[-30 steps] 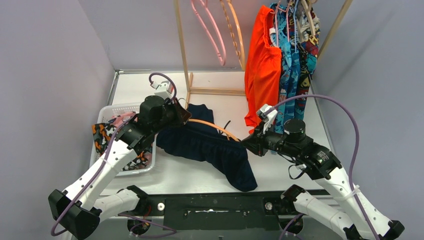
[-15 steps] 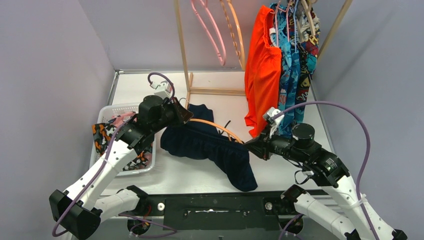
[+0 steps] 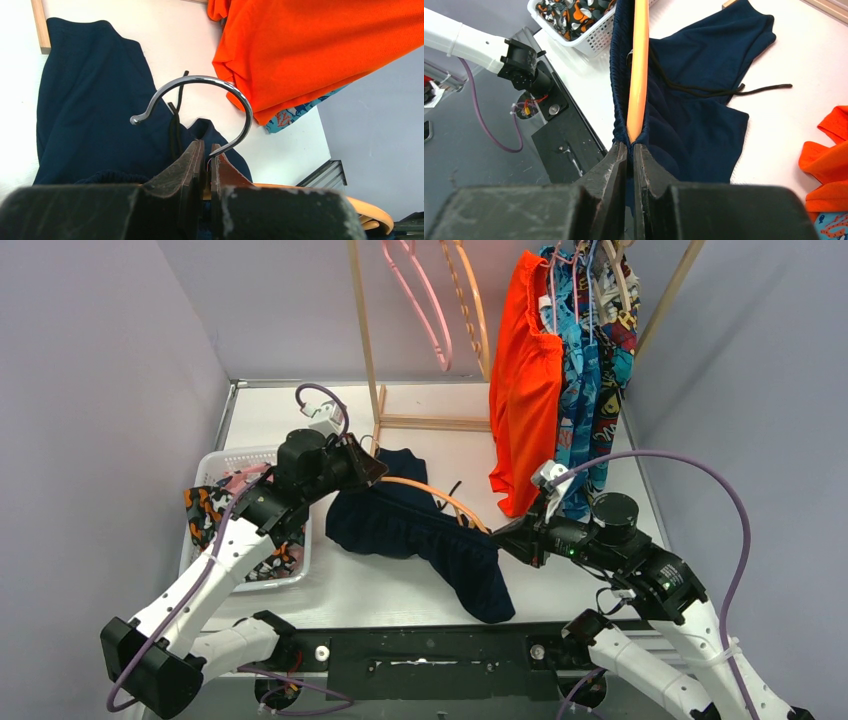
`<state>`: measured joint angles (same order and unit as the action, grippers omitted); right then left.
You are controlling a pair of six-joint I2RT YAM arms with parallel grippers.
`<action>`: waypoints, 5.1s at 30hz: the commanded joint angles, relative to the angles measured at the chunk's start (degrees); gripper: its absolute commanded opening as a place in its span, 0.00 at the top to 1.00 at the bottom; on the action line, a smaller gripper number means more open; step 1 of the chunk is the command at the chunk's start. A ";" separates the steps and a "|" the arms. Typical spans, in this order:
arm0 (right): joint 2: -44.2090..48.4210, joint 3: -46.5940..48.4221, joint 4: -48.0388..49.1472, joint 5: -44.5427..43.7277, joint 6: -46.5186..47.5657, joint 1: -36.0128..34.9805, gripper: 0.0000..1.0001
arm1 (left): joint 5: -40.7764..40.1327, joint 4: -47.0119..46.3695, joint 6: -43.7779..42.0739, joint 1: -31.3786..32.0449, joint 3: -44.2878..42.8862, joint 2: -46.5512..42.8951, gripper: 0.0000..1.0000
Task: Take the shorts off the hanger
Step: Remove the shorts from the hanger, then place the hanger on the clothes rod.
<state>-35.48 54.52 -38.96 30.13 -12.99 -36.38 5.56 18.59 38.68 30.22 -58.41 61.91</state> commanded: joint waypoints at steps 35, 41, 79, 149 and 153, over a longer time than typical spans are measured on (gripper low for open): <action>-12.93 -3.01 10.77 -5.07 -6.29 -0.01 0.97 | -1.54 -11.80 -0.40 -4.17 -2.20 1.36 1.00; -20.36 0.51 9.28 -7.51 -5.35 0.07 0.93 | 0.55 -7.83 -4.96 -3.85 -0.65 1.34 1.00; -27.04 12.64 10.62 -3.13 -10.38 -10.15 0.43 | 4.77 -6.08 -8.69 -2.89 0.05 3.62 1.00; -14.88 7.78 35.13 -56.55 11.98 -4.68 1.00 | 4.32 -4.72 -7.94 -2.24 2.60 -8.91 0.16; -19.26 13.57 33.52 -49.37 11.40 -0.34 1.00 | 4.73 -4.12 -7.16 -2.27 3.16 -8.85 0.17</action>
<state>-52.05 60.62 -12.84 -22.55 -3.97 -40.23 10.26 15.33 30.92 28.03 -52.73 53.34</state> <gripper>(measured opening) 0.164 0.834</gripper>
